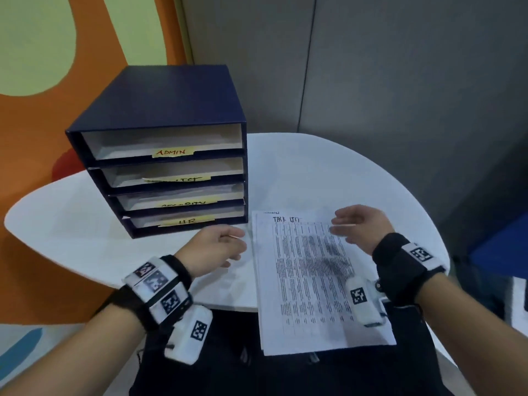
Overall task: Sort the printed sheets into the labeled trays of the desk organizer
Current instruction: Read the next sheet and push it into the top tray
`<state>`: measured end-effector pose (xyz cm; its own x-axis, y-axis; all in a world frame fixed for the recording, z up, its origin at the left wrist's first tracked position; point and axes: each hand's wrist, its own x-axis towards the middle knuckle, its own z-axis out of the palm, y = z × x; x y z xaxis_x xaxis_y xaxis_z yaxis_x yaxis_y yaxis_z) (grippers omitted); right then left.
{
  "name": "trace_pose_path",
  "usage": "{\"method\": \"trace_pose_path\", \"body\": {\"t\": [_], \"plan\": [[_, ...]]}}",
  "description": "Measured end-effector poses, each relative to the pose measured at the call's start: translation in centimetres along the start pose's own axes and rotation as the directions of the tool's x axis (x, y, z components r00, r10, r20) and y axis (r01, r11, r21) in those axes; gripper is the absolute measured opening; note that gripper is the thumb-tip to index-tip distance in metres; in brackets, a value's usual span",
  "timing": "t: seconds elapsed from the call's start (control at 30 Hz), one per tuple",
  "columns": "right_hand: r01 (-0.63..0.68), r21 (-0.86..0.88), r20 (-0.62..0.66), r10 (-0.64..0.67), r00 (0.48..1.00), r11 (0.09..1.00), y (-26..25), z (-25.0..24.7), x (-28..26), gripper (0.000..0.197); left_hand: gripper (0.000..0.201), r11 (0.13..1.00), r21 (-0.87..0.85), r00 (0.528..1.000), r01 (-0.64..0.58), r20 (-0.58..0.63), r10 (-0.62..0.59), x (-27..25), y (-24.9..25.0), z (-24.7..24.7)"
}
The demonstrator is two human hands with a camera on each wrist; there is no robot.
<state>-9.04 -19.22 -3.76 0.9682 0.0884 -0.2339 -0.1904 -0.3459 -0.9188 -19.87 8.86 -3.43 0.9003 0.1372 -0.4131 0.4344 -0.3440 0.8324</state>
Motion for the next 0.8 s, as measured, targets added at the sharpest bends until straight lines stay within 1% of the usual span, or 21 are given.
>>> {"method": "trace_pose_path", "body": {"t": [0.07,0.1,0.13,0.17,0.2,0.27,0.3,0.37,0.43,0.5,0.57,0.63,0.67,0.73,0.8], "plan": [[-0.022,-0.231,0.061,0.037,0.997,0.973,2.4,0.1,-0.1,0.038,0.048,0.997,0.070,0.999,0.035,-0.006,-0.035,2.0,0.3,1.7],[-0.017,-0.393,0.103,0.062,0.993,0.919,3.2,0.3,-0.1,0.045,0.056,0.992,0.120,0.999,0.044,-0.031,-0.041,3.2,0.4,2.5],[0.003,-0.545,0.132,0.082,0.988,0.838,3.8,0.4,-0.1,0.055,0.064,0.982,0.177,0.997,0.060,-0.067,-0.049,4.1,0.5,3.2],[0.027,-0.645,0.146,0.088,0.985,0.764,4.3,0.5,-0.1,0.062,0.070,0.975,0.212,0.995,0.063,-0.095,-0.044,5.1,0.5,3.8],[0.049,-0.702,0.153,0.083,0.985,0.710,4.4,0.6,0.0,0.068,0.073,0.974,0.217,0.993,0.060,-0.112,-0.037,6.2,0.5,4.4],[0.084,-0.759,0.156,0.055,0.986,0.645,4.6,0.9,0.0,0.068,0.067,0.982,0.178,0.986,0.055,-0.167,-0.025,8.0,0.2,5.5],[0.098,-0.776,0.153,0.035,0.988,0.623,4.7,1.0,0.0,0.065,0.063,0.985,0.163,0.977,0.054,-0.212,-0.019,8.5,0.2,6.0],[0.113,-0.798,0.153,0.017,0.988,0.591,5.1,1.1,0.0,0.059,0.063,0.985,0.168,0.953,0.048,-0.304,0.006,8.8,0.2,6.9],[0.127,-0.808,0.160,0.006,0.987,0.575,5.5,1.2,-0.1,0.054,0.053,0.984,0.177,0.918,-0.005,-0.390,0.075,8.6,0.3,7.3],[0.143,-0.817,0.166,-0.011,0.986,0.558,5.6,1.4,-0.2,0.050,0.043,0.981,0.170,0.881,-0.099,-0.444,0.166,8.2,0.2,7.3],[0.155,-0.832,0.167,-0.026,0.986,0.532,5.6,1.6,-0.2,0.046,0.029,0.967,0.214,0.861,-0.140,-0.456,0.226,8.0,0.2,7.0],[0.166,-0.845,0.172,-0.035,0.985,0.508,5.6,1.9,-0.3,0.043,0.015,0.938,0.318,0.862,-0.138,-0.428,0.272,7.9,0.5,6.8],[0.171,-0.850,0.175,-0.039,0.984,0.498,5.5,1.9,-0.4,0.043,0.011,0.917,0.381,0.869,-0.116,-0.408,0.279,7.8,0.8,6.6],[0.181,-0.858,0.180,-0.049,0.982,0.480,5.4,2.1,-0.4,0.045,0.016,0.872,0.484,0.882,-0.077,-0.374,0.285,7.8,1.1,6.2],[0.191,-0.866,0.183,-0.063,0.981,0.462,5.2,2.3,-0.4,0.050,0.022,0.853,0.518,0.889,-0.062,-0.361,0.284,7.5,1.1,5.9]]}}
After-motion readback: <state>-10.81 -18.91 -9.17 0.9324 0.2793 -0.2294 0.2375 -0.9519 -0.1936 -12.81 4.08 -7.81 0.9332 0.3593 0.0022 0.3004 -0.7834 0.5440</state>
